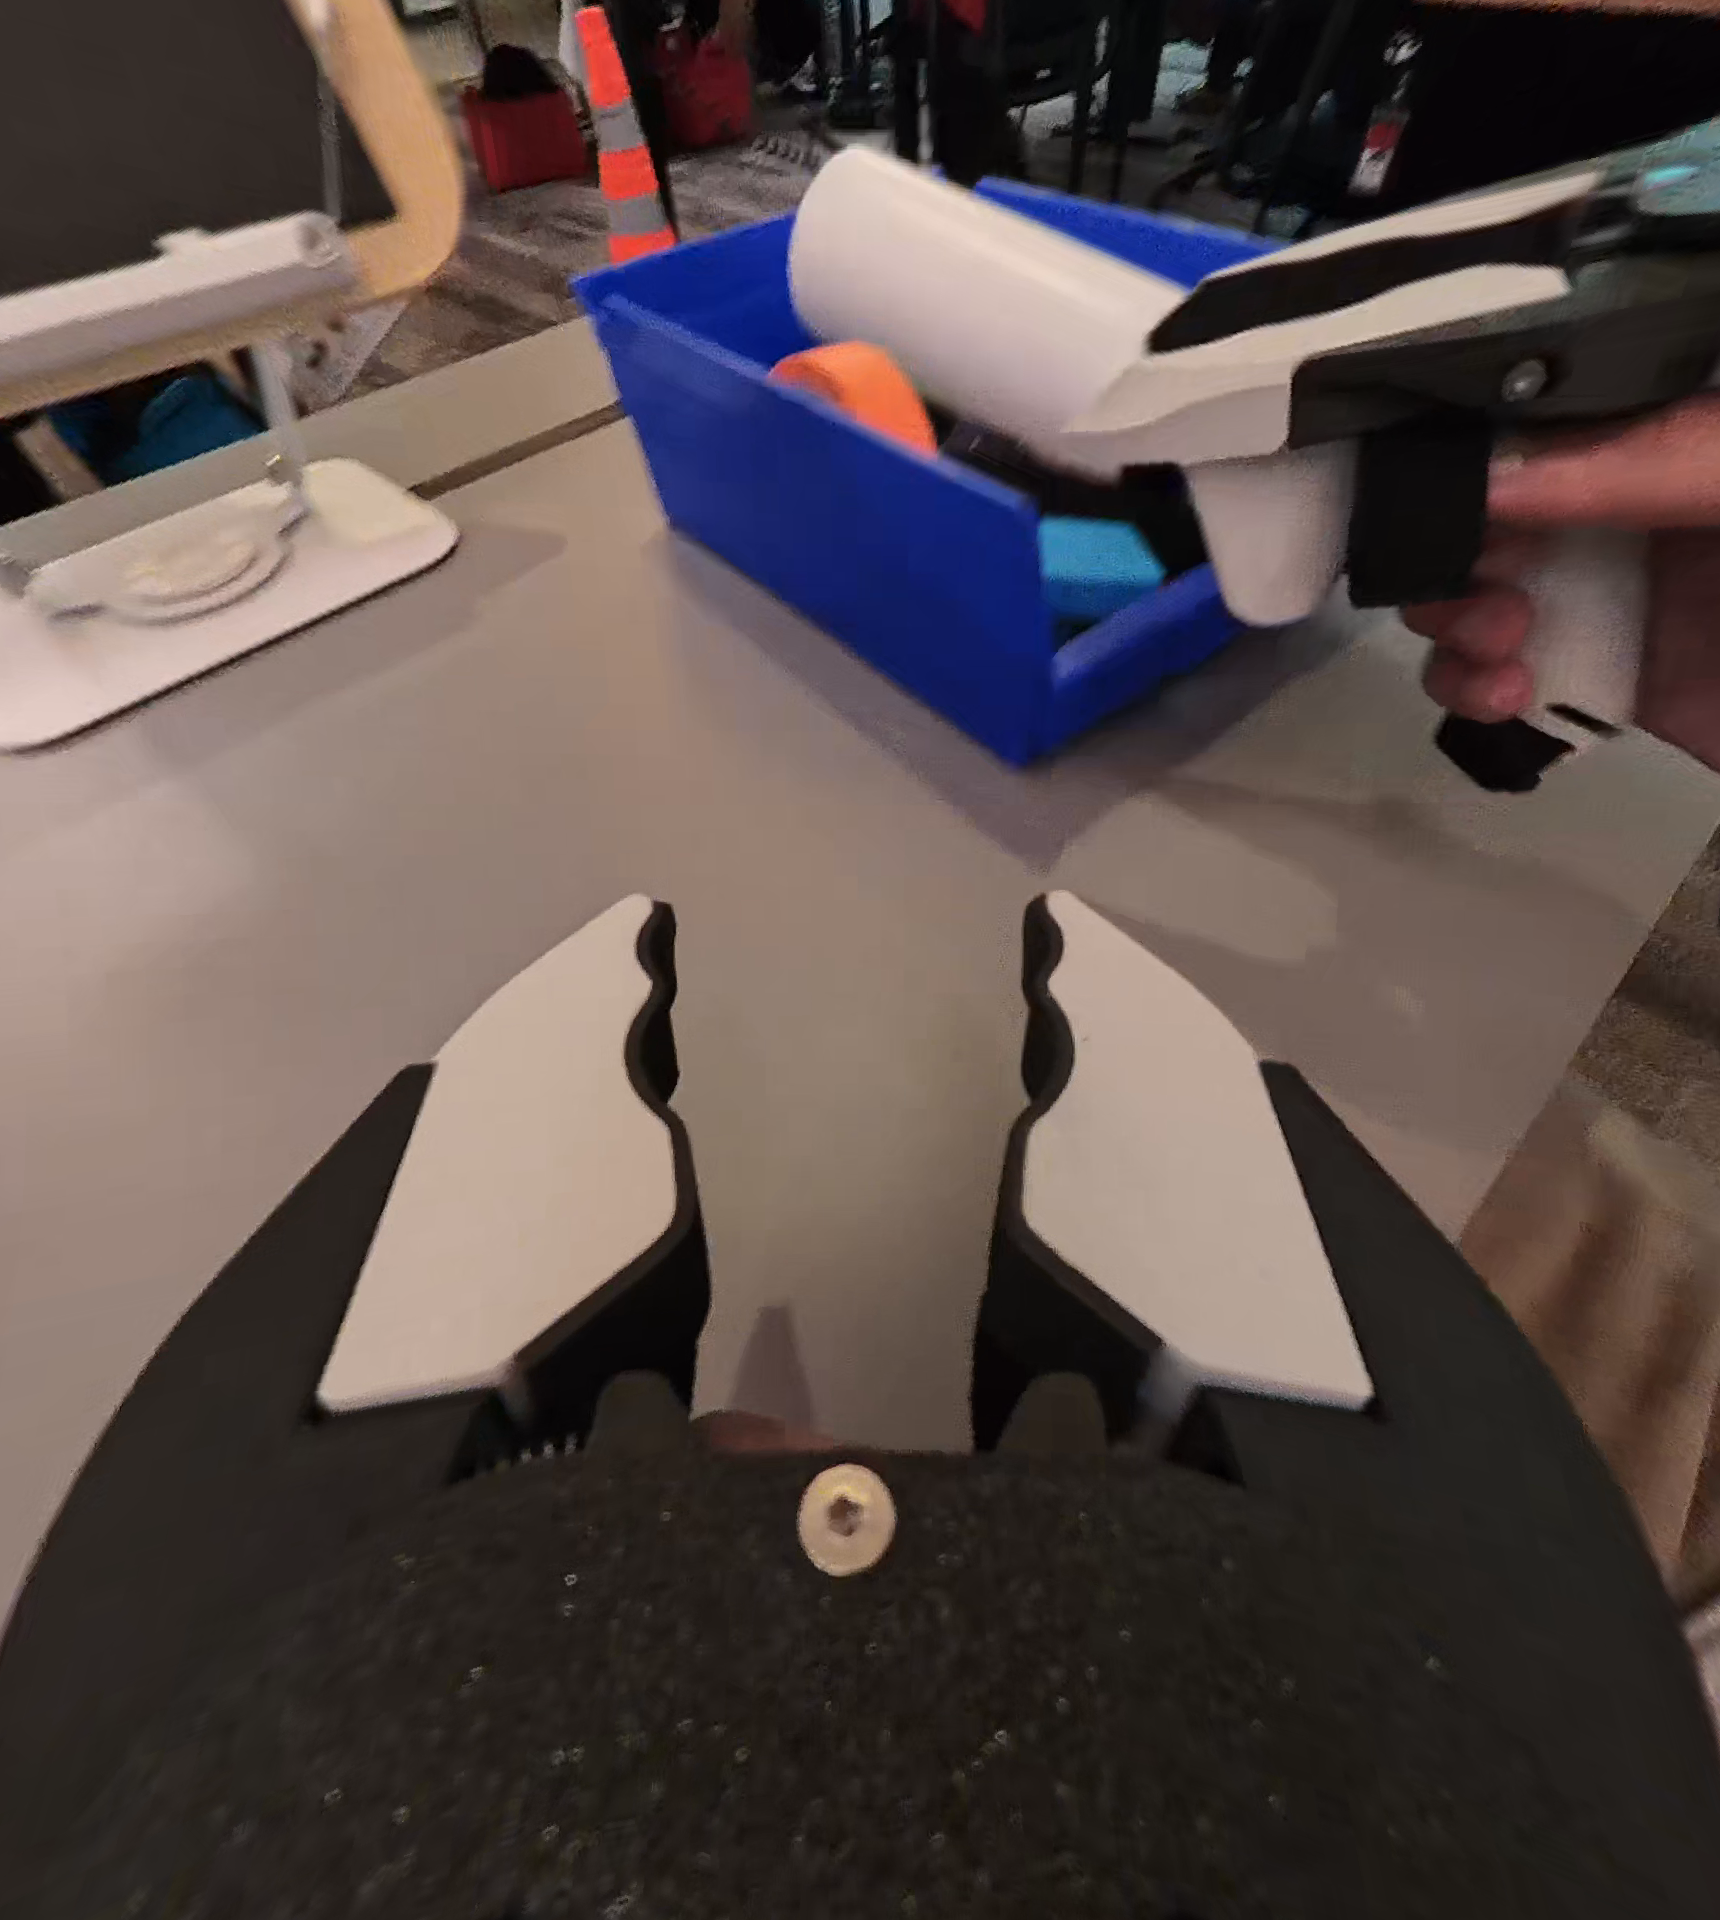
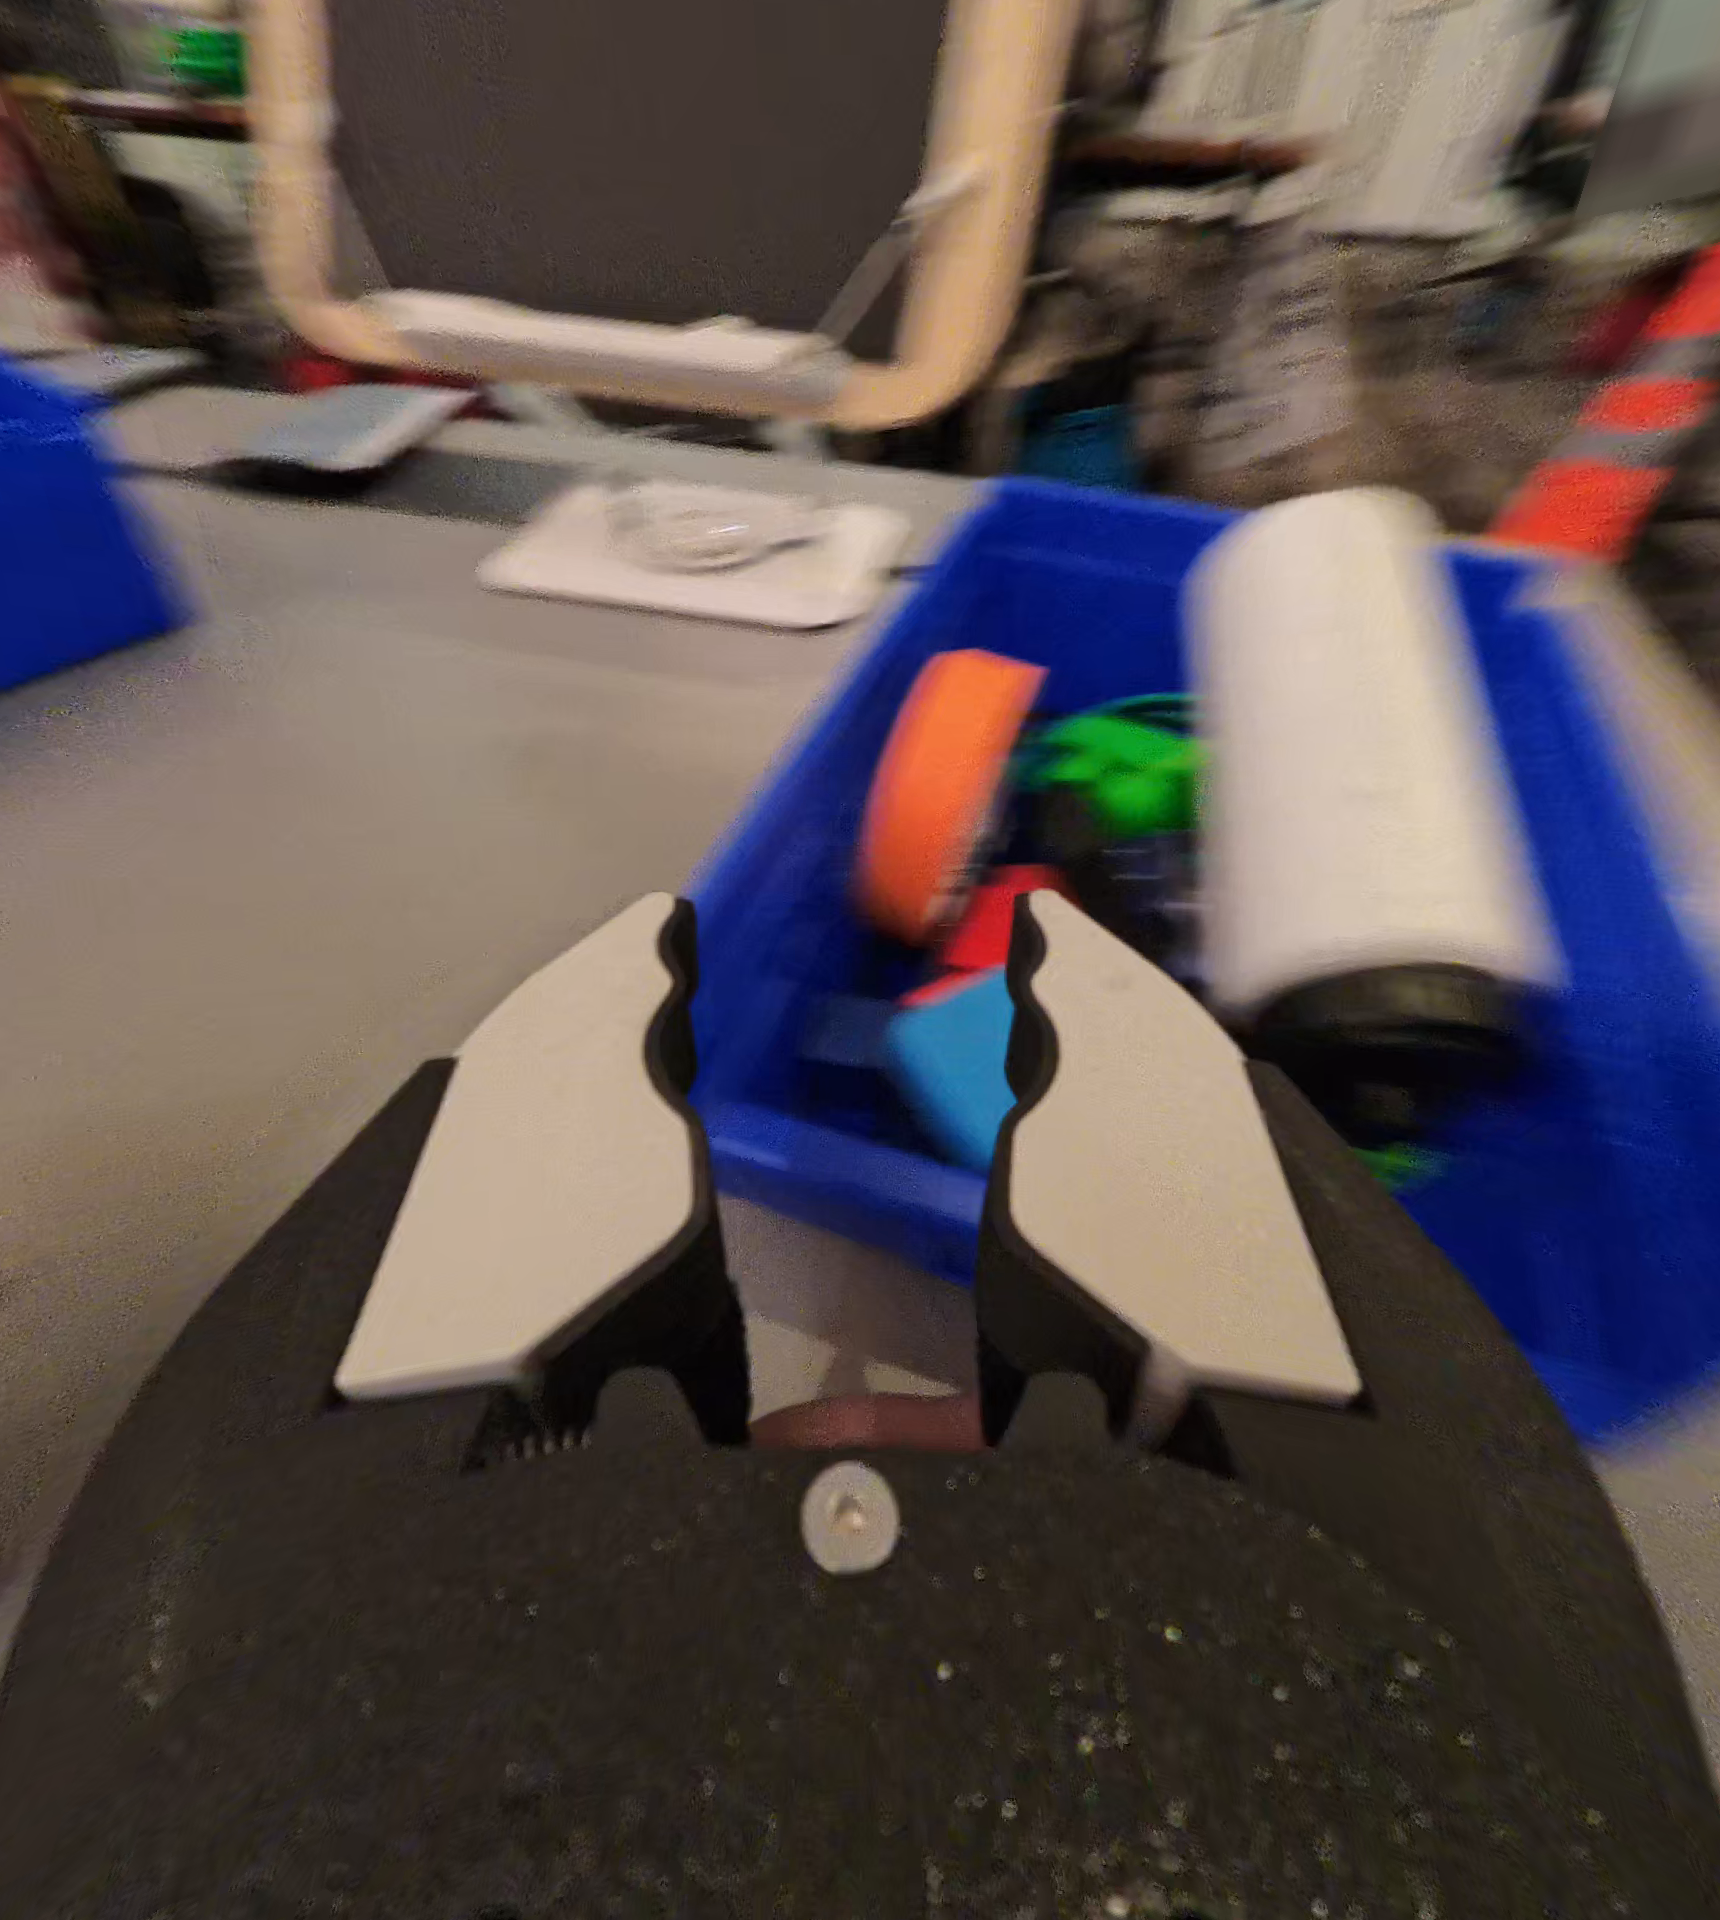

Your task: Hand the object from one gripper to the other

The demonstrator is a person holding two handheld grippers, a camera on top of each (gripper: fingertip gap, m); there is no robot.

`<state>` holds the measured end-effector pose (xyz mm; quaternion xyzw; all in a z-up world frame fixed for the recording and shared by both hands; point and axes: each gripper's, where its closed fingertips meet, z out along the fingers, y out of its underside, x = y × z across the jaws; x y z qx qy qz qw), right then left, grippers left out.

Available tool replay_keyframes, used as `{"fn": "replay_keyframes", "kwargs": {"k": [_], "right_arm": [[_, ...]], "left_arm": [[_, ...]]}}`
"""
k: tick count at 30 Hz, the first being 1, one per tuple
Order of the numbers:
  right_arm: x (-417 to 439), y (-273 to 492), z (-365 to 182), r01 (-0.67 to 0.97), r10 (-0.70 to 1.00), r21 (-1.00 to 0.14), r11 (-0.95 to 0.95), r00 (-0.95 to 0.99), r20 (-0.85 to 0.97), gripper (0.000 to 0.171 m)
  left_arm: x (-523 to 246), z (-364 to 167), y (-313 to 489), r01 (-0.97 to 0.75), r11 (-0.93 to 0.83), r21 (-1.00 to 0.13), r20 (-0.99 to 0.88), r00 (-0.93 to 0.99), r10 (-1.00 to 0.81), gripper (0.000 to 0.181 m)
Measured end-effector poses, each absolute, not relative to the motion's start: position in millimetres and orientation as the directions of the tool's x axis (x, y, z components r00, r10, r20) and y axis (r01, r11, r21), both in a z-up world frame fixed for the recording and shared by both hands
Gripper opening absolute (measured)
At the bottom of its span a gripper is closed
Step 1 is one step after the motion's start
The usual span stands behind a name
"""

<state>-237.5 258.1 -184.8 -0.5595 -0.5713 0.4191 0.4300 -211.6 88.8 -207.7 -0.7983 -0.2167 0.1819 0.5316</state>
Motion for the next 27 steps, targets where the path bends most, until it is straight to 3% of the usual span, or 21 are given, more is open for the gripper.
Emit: {"fn": "replay_keyframes", "kwargs": {"k": [2,5,10,12,15,18,19,27], "right_arm": [[-223,308,-162,0.223,0.983,-0.975,0.001,0.181,0.042,0.057],[-211,366,-153,0.175,0.957,-0.981,-0.078,0.29,-0.025,0.057],[-205,428,-227,0.375,0.932,-0.9,-0.222,0.353,-0.083,0.047],[-208,424,-251,0.421,0.935,-0.86,-0.288,0.317,-0.158,0.036],[-215,414,-255,0.392,0.926,-0.85,-0.352,0.279,-0.255,0.022],[-217,413,-254,0.425,0.926,-0.844,-0.328,0.319,-0.2,0.014],[-214,415,-253,0.439,0.92,-0.838,-0.324,0.354,-0.17,0.004],[-218,346,-221,0.372,0.927,-0.887,-0.273,0.35,-0.138,0.003]], "left_arm": [[-219,-204,132,0.192,-0.316,-0.929,0.0,0.854,0.52,0.072],[-234,-208,192,0.293,-0.29,-0.911,0.112,0.852,0.511,0.074],[-268,-230,240,0.293,-0.292,-0.91,0.094,0.834,0.544,0.06],[-274,-241,241,0.338,-0.282,-0.898,0.13,0.816,0.564,0.059],[-268,-241,245,0.393,-0.267,-0.88,0.186,0.802,0.567,0.028],[-275,-242,240,0.322,-0.364,-0.874,0.01,0.76,0.65,0.016],[-277,-241,237,0.291,-0.381,-0.878,-0.047,0.739,0.673,0.013],[-288,-217,171,0.29,-0.312,-0.905,-0.06,0.639,0.767,0.005]]}}
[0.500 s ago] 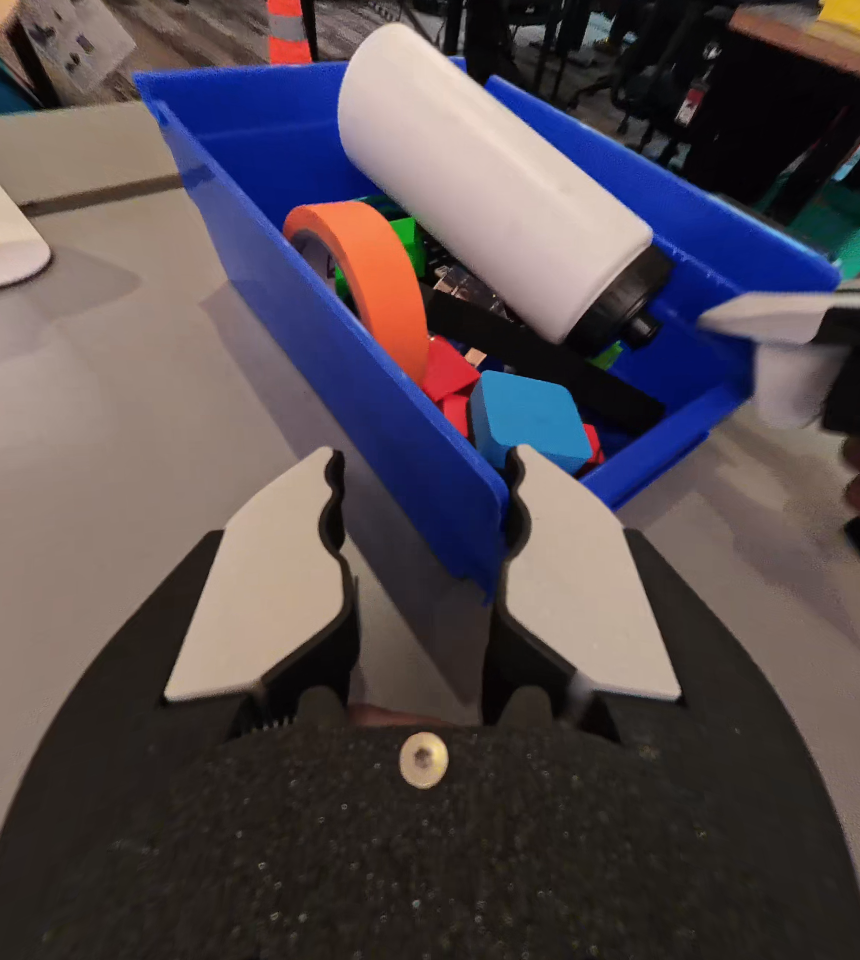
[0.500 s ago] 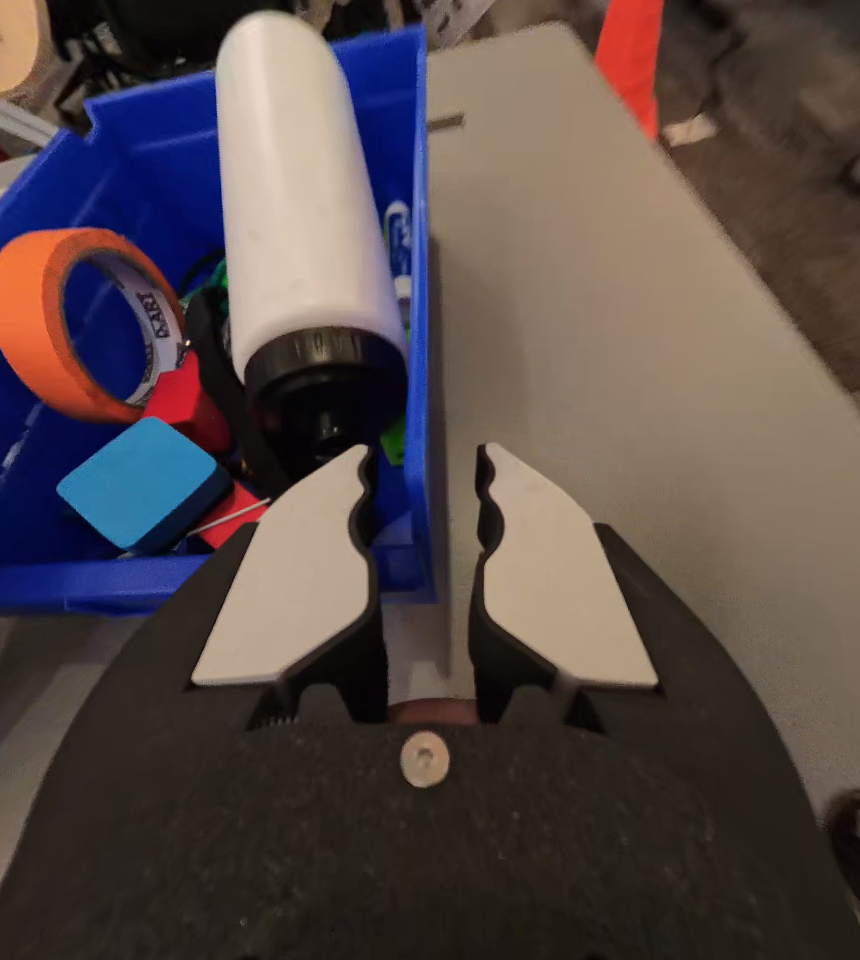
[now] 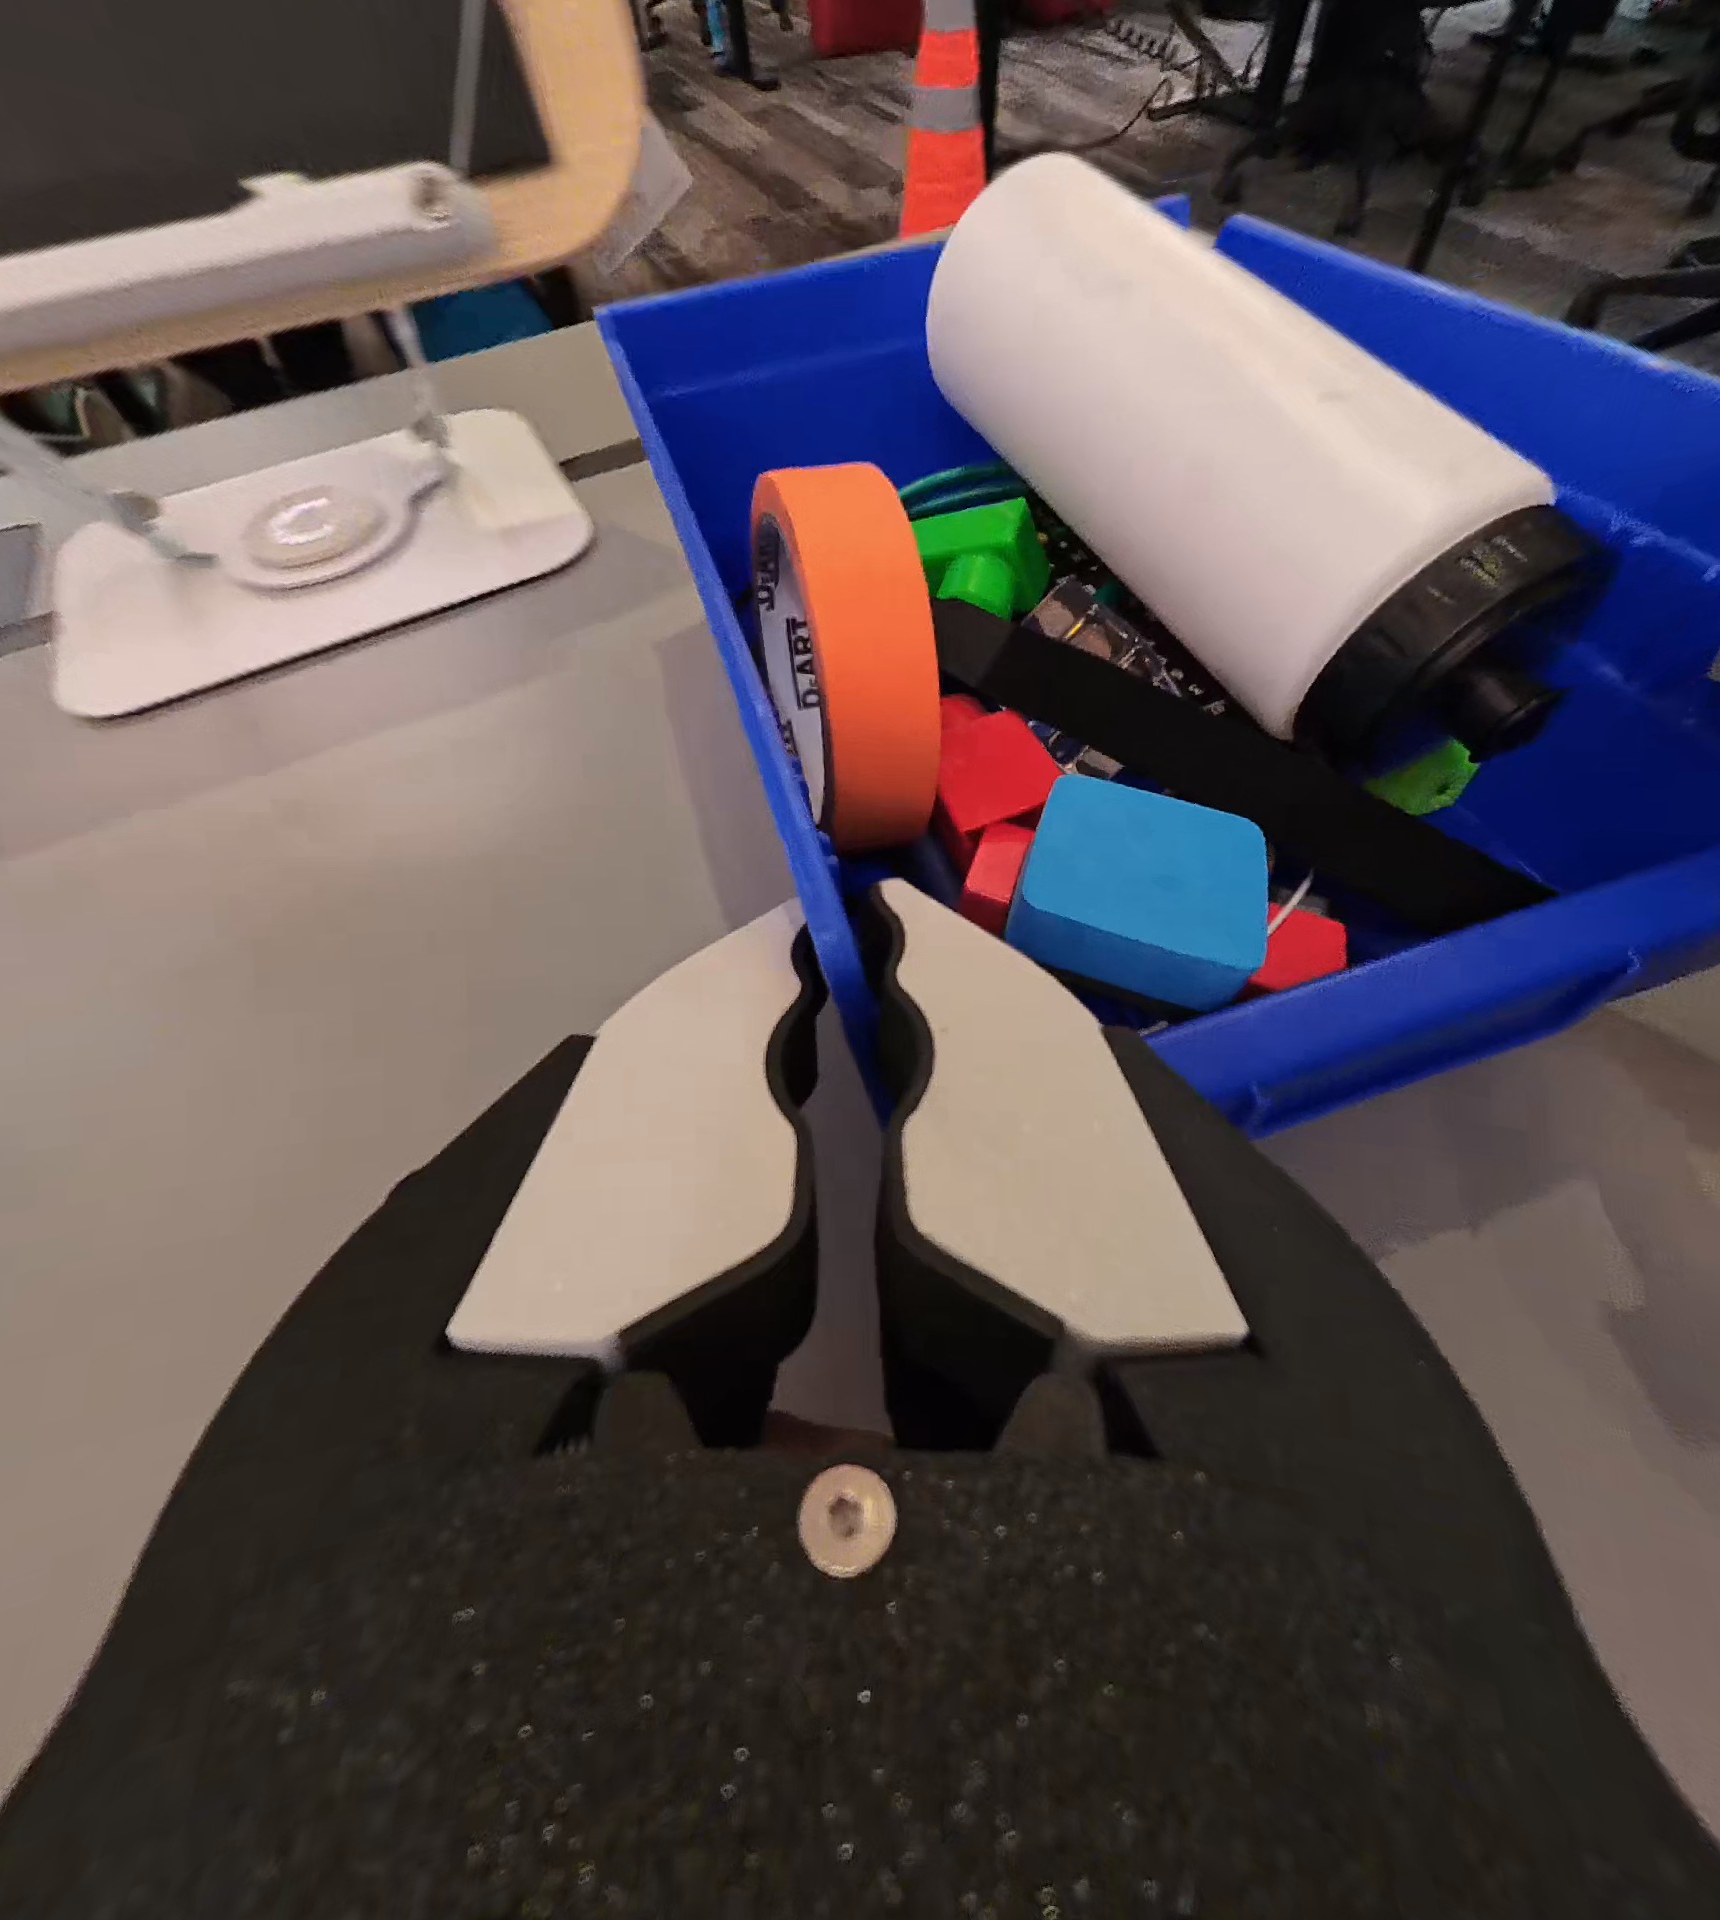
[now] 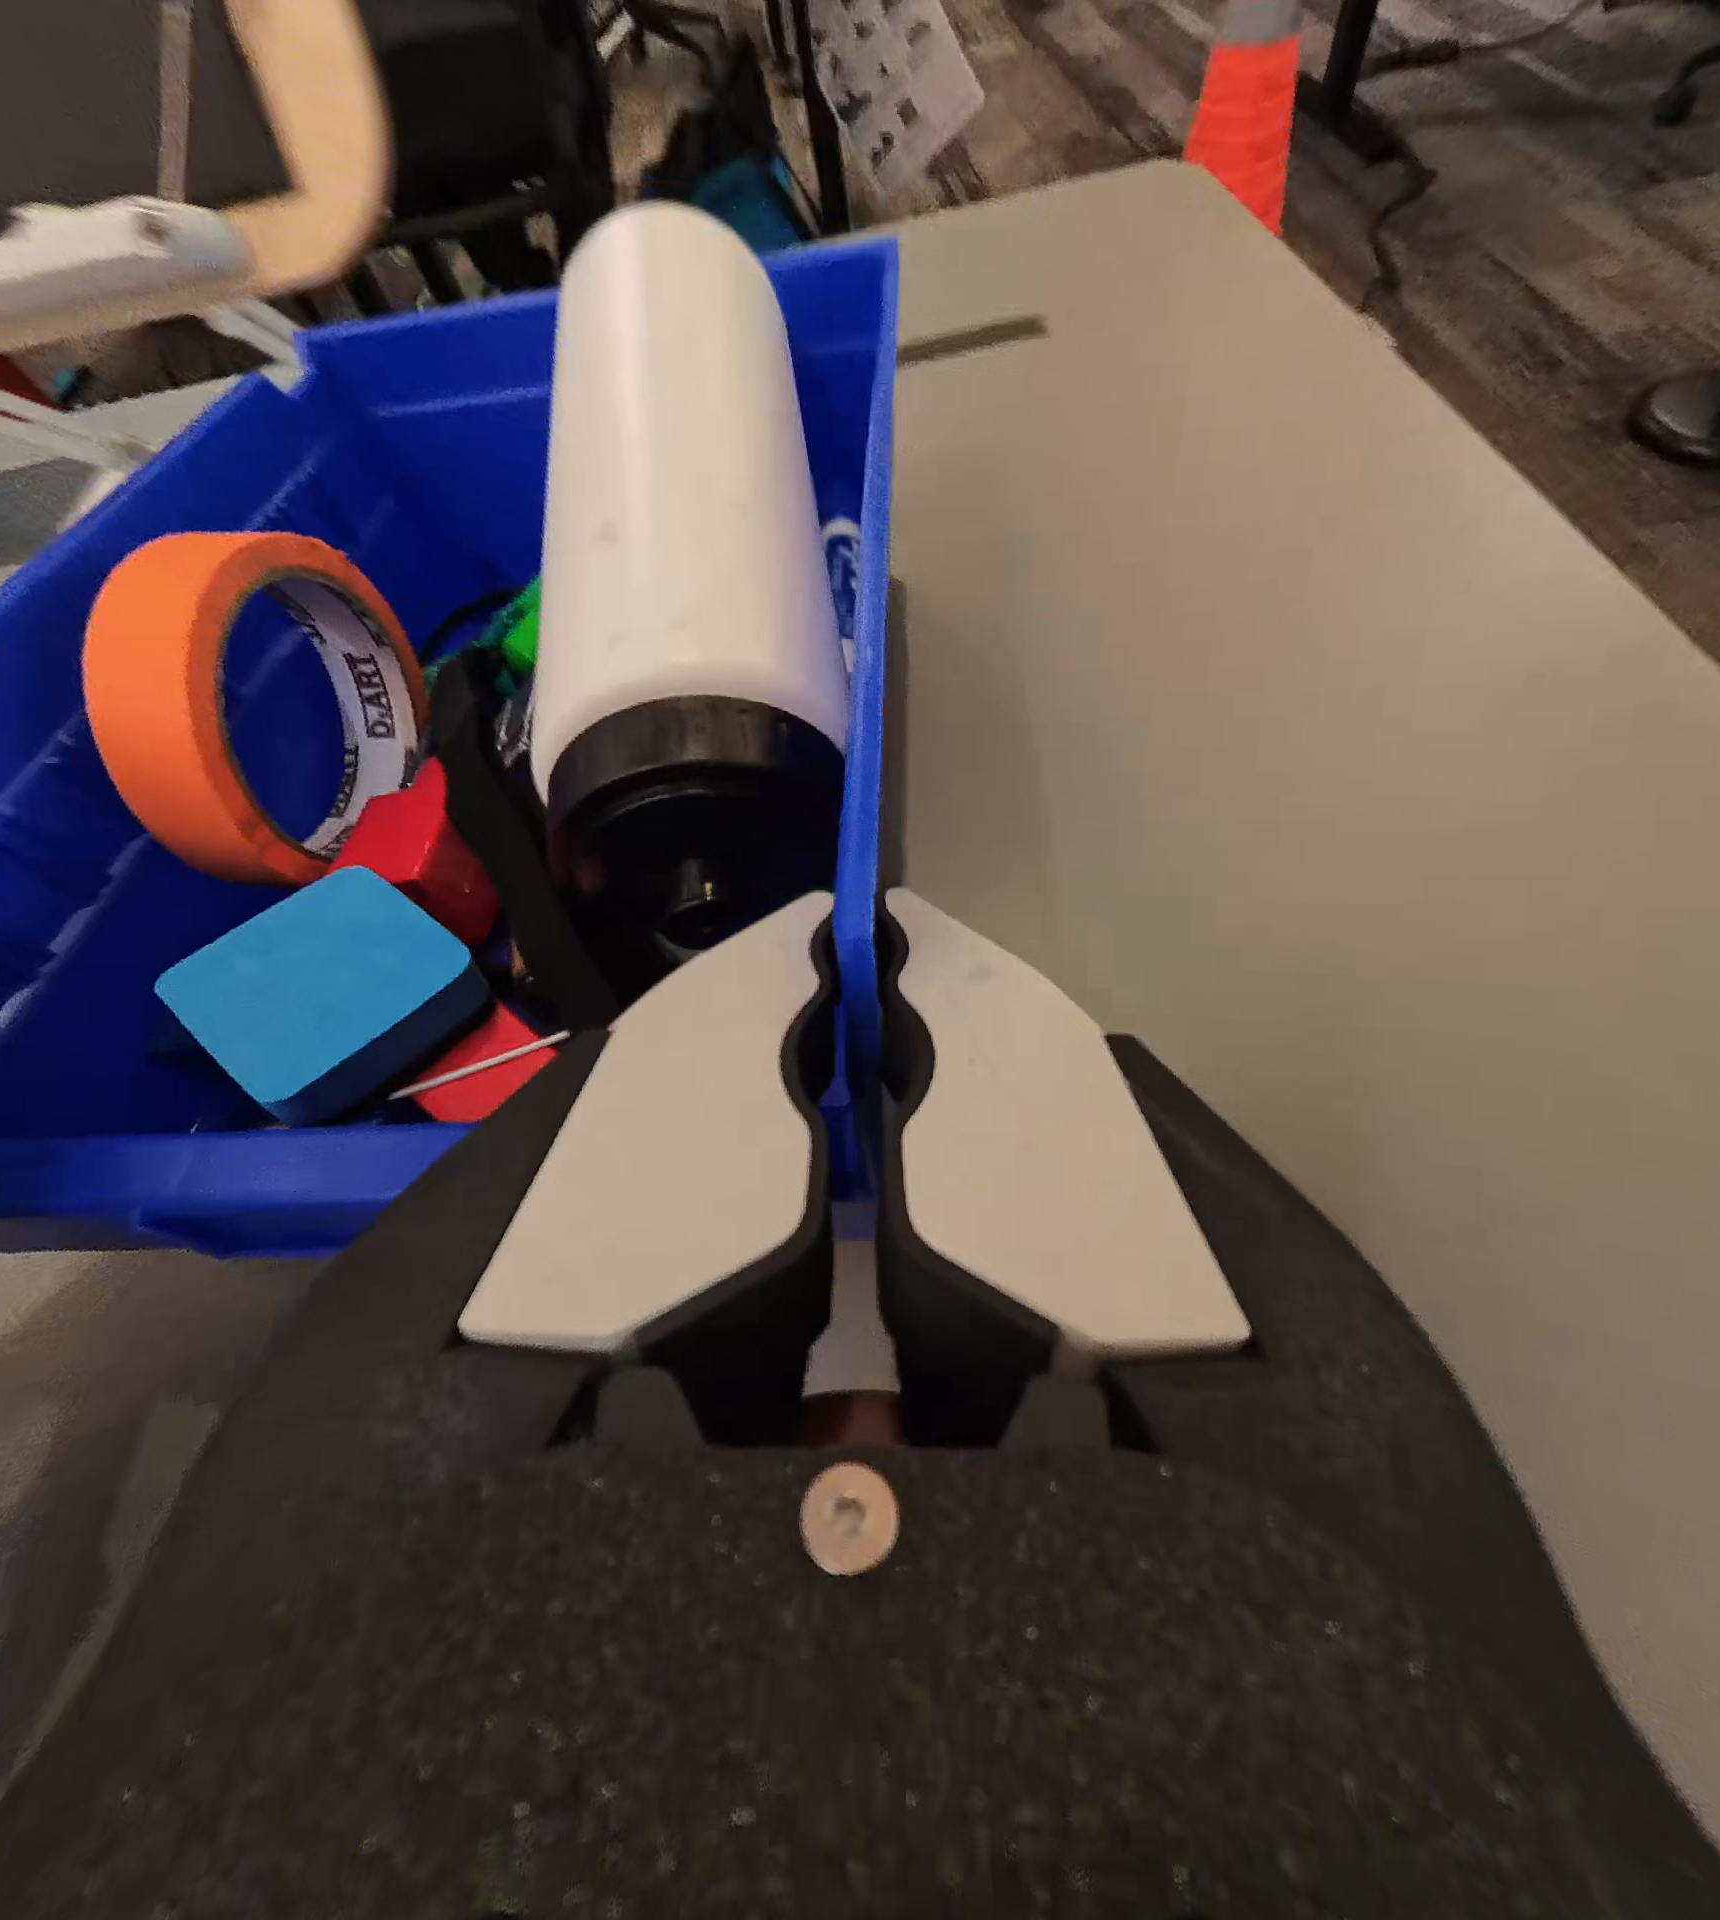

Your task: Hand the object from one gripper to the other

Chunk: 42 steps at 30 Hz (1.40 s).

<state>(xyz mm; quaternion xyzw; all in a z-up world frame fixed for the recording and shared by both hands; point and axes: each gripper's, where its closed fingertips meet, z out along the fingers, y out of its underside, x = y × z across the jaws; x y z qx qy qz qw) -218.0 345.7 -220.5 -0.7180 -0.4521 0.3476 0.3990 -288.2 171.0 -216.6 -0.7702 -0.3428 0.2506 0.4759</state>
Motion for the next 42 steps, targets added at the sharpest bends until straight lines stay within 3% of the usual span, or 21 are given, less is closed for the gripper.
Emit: {"fn": "replay_keyframes", "kwargs": {"k": [14,23,25,27,31,34,37,42], "right_arm": [[-292,136,-217,0.369,0.989,-0.918,-0.144,0.09,-0.119,0.002],[-299,96,-229,0.359,0.994,-0.928,-0.103,-0.001,-0.111,0.006],[-296,94,-237,0.397,0.981,-0.903,-0.161,-0.036,-0.191,0.016],[-293,93,-235,0.398,0.967,-0.897,-0.192,-0.08,-0.243,0.016],[-274,94,-219,0.379,0.951,-0.916,-0.134,-0.21,-0.226,0.017],[-258,100,-189,0.265,0.936,-0.953,-0.147,-0.275,-0.221,0.018],[-238,86,-150,0.086,0.887,-0.973,-0.213,-0.401,-0.229,0.02],[-217,14,-157,0.153,0.756,-0.967,-0.205,-0.603,-0.256,0.018]], "left_arm": [[-319,-198,-51,0.283,-0.284,-0.916,-0.156,0.401,0.903,0.004],[-328,-222,-92,0.337,-0.263,-0.904,-0.103,0.425,0.899,0.006],[-321,-233,-87,0.384,-0.259,-0.886,-0.036,0.499,0.866,0.01],[-311,-235,-78,0.419,-0.228,-0.879,0.058,0.569,0.82,0.033],[-295,-201,-98,0.328,-0.212,-0.921,0.037,0.615,0.788,0.039],[-299,-175,-158,0.29,-0.15,-0.945,0.026,0.525,0.851,0.034],[-316,-175,-224,0.43,-0.108,-0.896,0.143,0.512,0.847,0.042],[-407,-196,-392,0.456,-0.108,-0.883,-0.005,0.221,0.975,0.04]]}}
